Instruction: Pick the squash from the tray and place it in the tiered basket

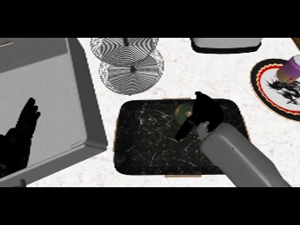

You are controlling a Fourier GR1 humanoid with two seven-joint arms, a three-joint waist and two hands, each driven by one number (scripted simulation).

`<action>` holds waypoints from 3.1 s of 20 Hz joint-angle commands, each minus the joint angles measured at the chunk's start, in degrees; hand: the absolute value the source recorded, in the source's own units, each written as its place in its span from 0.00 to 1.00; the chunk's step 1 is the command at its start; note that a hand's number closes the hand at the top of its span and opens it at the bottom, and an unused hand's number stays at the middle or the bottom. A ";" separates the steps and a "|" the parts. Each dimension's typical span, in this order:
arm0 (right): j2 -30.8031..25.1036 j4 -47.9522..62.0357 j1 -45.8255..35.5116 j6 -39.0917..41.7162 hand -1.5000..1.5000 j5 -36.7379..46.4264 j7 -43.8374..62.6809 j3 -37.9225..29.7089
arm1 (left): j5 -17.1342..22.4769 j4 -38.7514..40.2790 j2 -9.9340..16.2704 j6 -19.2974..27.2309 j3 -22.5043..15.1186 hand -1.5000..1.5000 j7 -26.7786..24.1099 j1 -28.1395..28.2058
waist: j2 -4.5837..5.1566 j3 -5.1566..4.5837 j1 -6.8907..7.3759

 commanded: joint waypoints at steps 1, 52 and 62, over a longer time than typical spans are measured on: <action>3.72 1.60 -1.01 -1.61 1.00 2.48 10.64 -0.14 | 0.07 6.69 -5.92 1.09 -6.24 0.50 -2.08 4.19 | 0.99 -1.62 -0.32; -10.45 -18.72 -32.55 15.55 1.00 -1.92 -15.12 -22.03 | 0.04 6.86 -5.95 0.78 -6.92 0.50 -0.60 1.29 | 1.44 -1.61 1.56; -4.91 -2.20 -37.15 12.74 1.00 1.04 -22.72 -21.34 | 0.02 7.49 -5.96 -0.06 -6.46 0.50 -0.80 0.38 | 1.96 -1.55 2.39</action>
